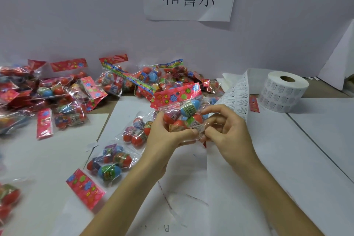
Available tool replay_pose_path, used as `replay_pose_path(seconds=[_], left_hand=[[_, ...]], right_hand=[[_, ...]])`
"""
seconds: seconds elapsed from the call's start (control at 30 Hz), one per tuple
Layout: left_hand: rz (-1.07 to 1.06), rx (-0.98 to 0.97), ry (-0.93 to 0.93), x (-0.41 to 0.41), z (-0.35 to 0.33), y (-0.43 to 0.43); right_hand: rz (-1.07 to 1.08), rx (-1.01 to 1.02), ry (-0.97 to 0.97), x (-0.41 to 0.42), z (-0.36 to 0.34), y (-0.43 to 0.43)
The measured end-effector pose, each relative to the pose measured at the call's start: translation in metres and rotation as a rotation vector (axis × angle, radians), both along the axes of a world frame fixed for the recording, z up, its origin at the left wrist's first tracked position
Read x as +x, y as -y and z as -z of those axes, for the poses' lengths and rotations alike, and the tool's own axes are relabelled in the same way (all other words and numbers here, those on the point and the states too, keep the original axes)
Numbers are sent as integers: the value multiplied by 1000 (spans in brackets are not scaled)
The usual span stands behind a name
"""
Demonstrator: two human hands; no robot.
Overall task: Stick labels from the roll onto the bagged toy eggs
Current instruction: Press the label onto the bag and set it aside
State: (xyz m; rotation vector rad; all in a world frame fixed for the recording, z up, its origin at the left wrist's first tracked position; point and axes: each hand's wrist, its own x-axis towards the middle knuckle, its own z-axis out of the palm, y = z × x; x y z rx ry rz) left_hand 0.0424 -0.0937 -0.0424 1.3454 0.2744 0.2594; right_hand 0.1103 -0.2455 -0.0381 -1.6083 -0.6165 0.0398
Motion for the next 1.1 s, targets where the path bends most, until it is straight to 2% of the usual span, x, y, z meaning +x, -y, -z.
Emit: replay_pose_path(seconds=[0.23,0.43,0.57,0.77,1.1], left_hand=[[0,-23,21,-1,-4,0],[7,-18,25,-2,-6,2],[29,-7,29,-2,-9,0],[70,44,15,-7,-12,3],[-88,90,39,-4,-6,0]], right_hand=[[-63,41,-36,-1,-3,1],[-7,25,-31,-1,-4,1],[3,-59,-18,0,-5,3],[-48,-26,-149,0,-11,6],[-116,-42,-203,-1,-6,5]])
